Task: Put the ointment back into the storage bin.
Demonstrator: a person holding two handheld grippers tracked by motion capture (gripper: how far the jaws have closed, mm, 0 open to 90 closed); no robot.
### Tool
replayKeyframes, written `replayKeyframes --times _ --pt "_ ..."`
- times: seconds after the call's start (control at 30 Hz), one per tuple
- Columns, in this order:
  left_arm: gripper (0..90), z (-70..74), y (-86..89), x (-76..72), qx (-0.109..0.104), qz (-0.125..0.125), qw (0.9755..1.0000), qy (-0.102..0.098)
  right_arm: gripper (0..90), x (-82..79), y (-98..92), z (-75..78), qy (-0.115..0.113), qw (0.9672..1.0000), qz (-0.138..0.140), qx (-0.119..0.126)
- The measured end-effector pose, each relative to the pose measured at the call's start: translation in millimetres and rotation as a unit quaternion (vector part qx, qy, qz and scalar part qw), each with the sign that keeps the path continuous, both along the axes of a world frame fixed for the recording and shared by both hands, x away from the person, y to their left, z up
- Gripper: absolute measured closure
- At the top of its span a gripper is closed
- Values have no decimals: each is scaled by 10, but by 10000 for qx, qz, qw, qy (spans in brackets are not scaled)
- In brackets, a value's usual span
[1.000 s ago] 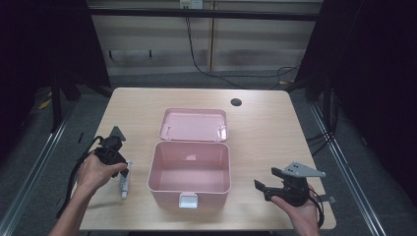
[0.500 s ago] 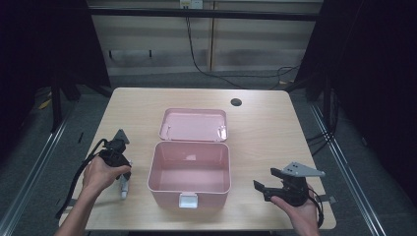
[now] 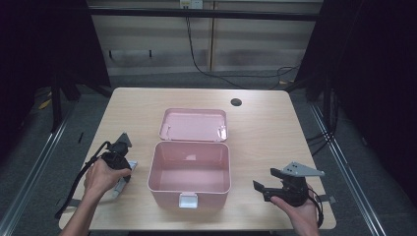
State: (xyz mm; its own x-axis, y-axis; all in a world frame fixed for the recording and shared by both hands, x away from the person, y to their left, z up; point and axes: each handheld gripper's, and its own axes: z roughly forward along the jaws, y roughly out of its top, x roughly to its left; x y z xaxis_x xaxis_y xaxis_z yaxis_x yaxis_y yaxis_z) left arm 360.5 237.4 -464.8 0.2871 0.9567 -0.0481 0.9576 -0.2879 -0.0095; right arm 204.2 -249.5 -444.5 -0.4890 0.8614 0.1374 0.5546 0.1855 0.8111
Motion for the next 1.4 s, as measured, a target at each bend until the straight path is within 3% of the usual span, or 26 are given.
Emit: replayKeyframes --times 0.27,0.37,0.43,0.77,0.87,1.1,1.2,1.4 --pt "682 4 -24 10 146 -216 9997 25 194 -3 8 0 5 10000 41 -11" --pt "681 1 -14 2 76 -191 9998 -17 194 -5 9 1 6 10000 41 -15" --pt "685 5 0 -3 93 -234 9995 -177 195 -4 7 0 11 10000 36 -6" --pt "713 25 35 2 154 -475 9986 -158 193 3 18 -6 51 10000 72 -10" --pt "713 40 73 1 271 -553 9981 -85 190 3 20 -8 69 9999 79 -6" --pt "713 142 134 -27 48 -744 9971 -120 187 9 29 -14 109 9999 108 -22" --pt "714 177 167 -45 -48 -903 9956 -225 187 9 27 -14 109 9999 109 -17" --pt "713 221 184 -65 -215 -1091 9936 -216 187 12 20 -13 102 9999 83 -5"
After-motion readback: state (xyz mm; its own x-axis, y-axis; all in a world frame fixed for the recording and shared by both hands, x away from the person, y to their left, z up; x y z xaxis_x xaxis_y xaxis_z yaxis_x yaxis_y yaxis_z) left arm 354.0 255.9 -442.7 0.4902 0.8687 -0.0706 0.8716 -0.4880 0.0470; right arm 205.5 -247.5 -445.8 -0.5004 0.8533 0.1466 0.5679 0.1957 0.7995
